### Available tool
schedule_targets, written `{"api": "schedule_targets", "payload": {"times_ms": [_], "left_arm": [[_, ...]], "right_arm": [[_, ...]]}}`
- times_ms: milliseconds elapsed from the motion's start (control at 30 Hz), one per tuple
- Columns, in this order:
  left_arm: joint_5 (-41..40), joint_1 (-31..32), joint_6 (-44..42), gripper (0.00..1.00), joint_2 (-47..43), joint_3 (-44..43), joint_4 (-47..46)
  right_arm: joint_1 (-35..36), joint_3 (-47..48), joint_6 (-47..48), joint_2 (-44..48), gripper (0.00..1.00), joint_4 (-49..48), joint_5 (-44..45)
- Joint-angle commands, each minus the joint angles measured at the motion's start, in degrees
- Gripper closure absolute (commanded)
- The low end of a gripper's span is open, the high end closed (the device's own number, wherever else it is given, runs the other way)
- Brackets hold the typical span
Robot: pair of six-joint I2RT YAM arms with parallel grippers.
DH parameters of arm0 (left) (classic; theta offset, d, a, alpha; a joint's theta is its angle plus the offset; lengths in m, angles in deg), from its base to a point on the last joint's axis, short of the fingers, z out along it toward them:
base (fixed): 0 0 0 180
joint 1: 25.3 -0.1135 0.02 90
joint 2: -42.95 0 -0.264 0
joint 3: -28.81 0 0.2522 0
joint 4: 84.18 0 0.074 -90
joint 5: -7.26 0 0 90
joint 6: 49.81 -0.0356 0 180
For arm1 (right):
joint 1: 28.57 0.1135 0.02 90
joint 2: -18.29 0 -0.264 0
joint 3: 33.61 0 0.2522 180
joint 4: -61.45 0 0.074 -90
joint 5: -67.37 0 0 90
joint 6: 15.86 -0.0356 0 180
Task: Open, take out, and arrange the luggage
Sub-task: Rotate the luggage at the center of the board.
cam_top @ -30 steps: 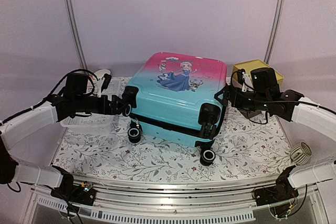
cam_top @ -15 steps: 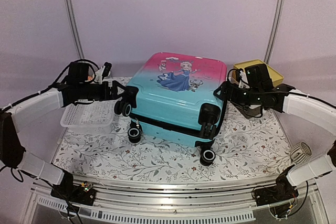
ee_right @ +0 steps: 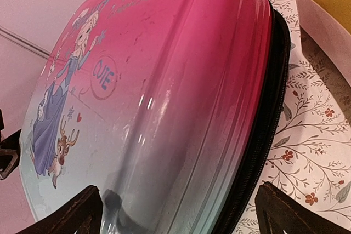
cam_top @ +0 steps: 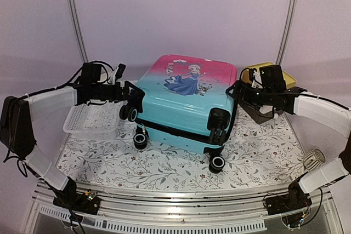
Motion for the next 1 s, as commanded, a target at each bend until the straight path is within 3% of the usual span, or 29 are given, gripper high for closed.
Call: {"api": "schedule_targets", "payload": {"times_ms": [0,300,667,967], "left_arm": [[4.1,-0.3,1.2,0.02,3.6,-1.6,-2.9],[8.7,0.6,2.6,0.04,6.0,-0.2,-6.0],[13.6,3.5,3.2,0.10,6.1,0.5,-7.1],[10.9,10.4,5.7,0.11,-0.5,6.2,-7.2]], "right_arm": [[-2.2,1.1,-0.3,-2.4,0.01,-2.6,-5.4],[-3.2,2.5,-1.7,-6.9,0.01,-5.1,-11.9],[-3.2,4.2,-2.4,-9.7,0.05,-5.1,-13.5],[-3.2,14.7,2.3,-19.3,0.07,-1.6,-16.1]]}}
